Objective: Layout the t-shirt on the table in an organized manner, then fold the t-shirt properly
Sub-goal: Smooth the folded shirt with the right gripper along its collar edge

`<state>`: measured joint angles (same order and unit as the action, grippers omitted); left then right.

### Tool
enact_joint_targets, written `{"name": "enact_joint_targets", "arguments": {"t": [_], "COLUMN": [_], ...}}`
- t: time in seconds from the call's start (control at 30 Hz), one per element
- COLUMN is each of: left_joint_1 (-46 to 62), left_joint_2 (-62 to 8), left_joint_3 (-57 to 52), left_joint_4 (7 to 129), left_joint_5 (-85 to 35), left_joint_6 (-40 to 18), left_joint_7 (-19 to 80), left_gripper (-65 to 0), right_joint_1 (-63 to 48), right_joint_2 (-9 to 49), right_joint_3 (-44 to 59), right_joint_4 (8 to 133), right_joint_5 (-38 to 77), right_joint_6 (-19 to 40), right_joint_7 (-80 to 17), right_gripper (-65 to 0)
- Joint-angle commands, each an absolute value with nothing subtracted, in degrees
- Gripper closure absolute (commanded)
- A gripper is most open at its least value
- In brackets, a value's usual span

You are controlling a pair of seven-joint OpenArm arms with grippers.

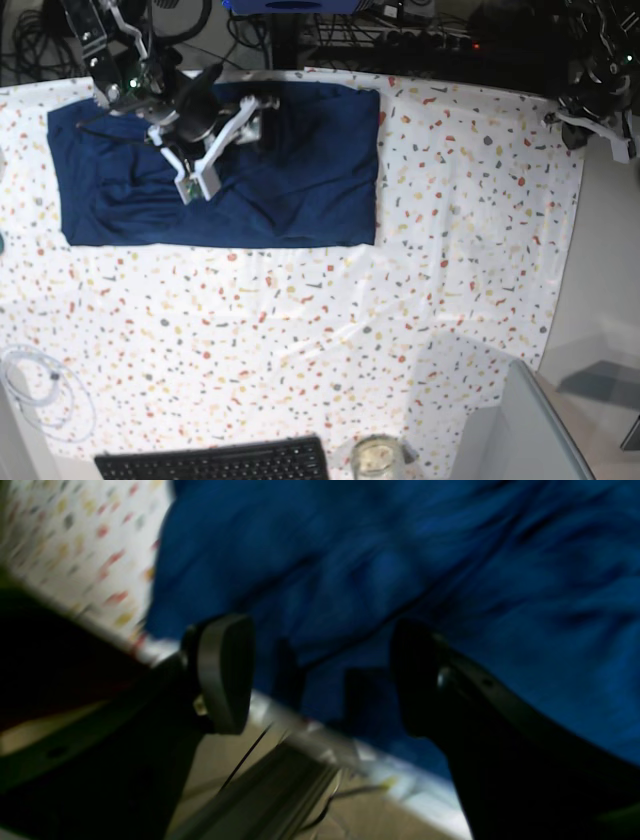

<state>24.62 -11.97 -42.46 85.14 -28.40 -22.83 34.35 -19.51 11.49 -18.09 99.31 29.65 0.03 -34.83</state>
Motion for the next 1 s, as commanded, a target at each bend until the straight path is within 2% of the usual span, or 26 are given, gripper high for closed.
{"name": "enact_joint_targets", "arguments": {"t": [0.0,0.57,0.6,0.67,0.77,0.87,0.97], "left_joint_1": [24.57,24.92,24.92,24.92,24.92,24.92,24.92], "left_joint_2": [-12.62,-12.26,-12.26,-12.26,-12.26,-12.26,-12.26], "left_joint_3": [-44.0,-45.05,-45.05,-45.05,-45.05,-45.05,-45.05], "left_joint_4": [85.32,82.95,82.95,82.95,82.95,82.95,82.95], "left_joint_5": [-29.14,-29.14,-29.14,-29.14,-29.14,-29.14,-29.14], "left_joint_6": [-23.52,-23.6,-23.6,-23.6,-23.6,-23.6,-23.6], "left_joint_7": [33.27,33.27,33.27,33.27,33.27,33.19,33.19], "left_gripper": [0.0,0.0,0.0,0.0,0.0,0.0,0.0], "right_joint_1": [-19.3,-16.92,-16.92,-16.92,-17.1,-18.51,-20.7], "right_joint_2": [11.21,9.63,9.54,9.54,9.54,9.54,9.8], "right_joint_3": [-18.24,-18.33,-18.33,-18.33,-18.24,-18.07,-17.98], "right_joint_4": [98.86,92.26,92.18,92.26,92.35,92.88,96.31], "right_joint_5": [30.46,30.73,30.73,30.81,30.99,30.99,30.9], "right_joint_6": [0.48,0.48,0.57,0.92,2.15,2.33,2.33], "right_joint_7": [-34.42,-34.42,-34.42,-34.42,-34.42,-34.42,-34.42], "right_gripper": [-37.2,-36.6,-35.0,-25.1,0.0,-2.6,-0.2]}}
